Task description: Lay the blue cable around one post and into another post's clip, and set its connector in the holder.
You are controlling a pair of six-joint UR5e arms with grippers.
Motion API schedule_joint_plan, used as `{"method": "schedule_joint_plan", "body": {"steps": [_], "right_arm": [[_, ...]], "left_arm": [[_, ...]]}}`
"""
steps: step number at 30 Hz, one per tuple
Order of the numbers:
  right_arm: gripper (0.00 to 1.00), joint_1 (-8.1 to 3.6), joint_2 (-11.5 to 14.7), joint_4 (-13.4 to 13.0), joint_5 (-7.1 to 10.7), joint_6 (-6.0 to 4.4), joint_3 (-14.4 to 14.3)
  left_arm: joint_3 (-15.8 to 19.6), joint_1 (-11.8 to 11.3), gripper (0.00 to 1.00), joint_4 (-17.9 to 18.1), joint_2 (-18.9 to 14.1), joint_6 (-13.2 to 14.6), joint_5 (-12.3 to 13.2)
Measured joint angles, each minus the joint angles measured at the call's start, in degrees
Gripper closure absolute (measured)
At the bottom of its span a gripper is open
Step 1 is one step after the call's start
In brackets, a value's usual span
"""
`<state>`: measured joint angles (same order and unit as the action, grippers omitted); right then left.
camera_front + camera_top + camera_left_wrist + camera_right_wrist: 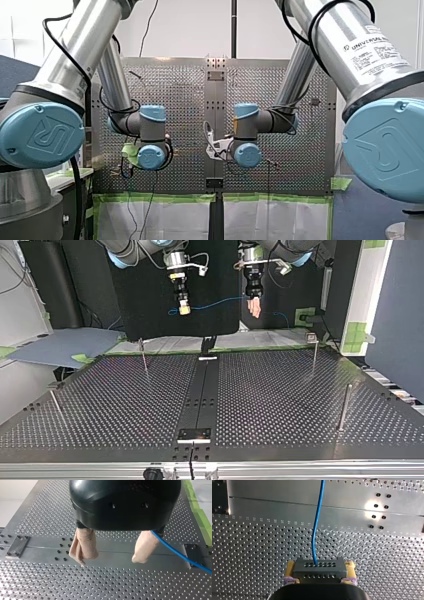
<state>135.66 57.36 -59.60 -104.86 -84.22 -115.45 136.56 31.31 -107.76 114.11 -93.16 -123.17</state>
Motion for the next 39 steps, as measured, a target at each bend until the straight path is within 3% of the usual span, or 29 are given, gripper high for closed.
{"method": "schedule_joint_plan", "body": {"steps": [6, 12, 15, 23, 32, 35, 39], "right_arm": [[1.00, 0.19, -0.20, 0.19, -0.01, -0.20, 0.22], [1.00, 2.82, -2.98, 2.22, 0.00, -2.81, 1.78], [1.00, 3.50, -4.49, 2.53, 0.00, -3.51, 1.96], [1.00, 3.76, -5.34, 2.63, 0.00, -3.77, 2.01], [1.00, 3.91, -5.49, 2.76, -0.12, -3.91, 2.16], [1.00, 4.51, -5.70, 3.64, -1.00, -4.71, 3.04], [1.00, 4.89, -4.28, 5.61, -2.92, -6.63, 5.00]], "left_arm": [[0.28, -0.29, 0.00, -0.29, -0.30, -0.28, 0.29], [3.09, -3.10, 0.00, -3.08, -3.10, -3.10, 3.10], [4.94, -4.95, 0.00, -4.93, -4.95, -4.95, 4.95], [9.28, -9.28, 0.00, -9.30, -9.28, -8.64, 9.29], [11.27, -13.82, 0.00, -13.81, -13.82, -8.80, 13.82], [10.36, -14.86, 0.00, -15.29, -14.30, -7.82, 15.29], [8.74, -14.25, 0.00, -17.05, -13.27, -6.20, 16.33]]}}
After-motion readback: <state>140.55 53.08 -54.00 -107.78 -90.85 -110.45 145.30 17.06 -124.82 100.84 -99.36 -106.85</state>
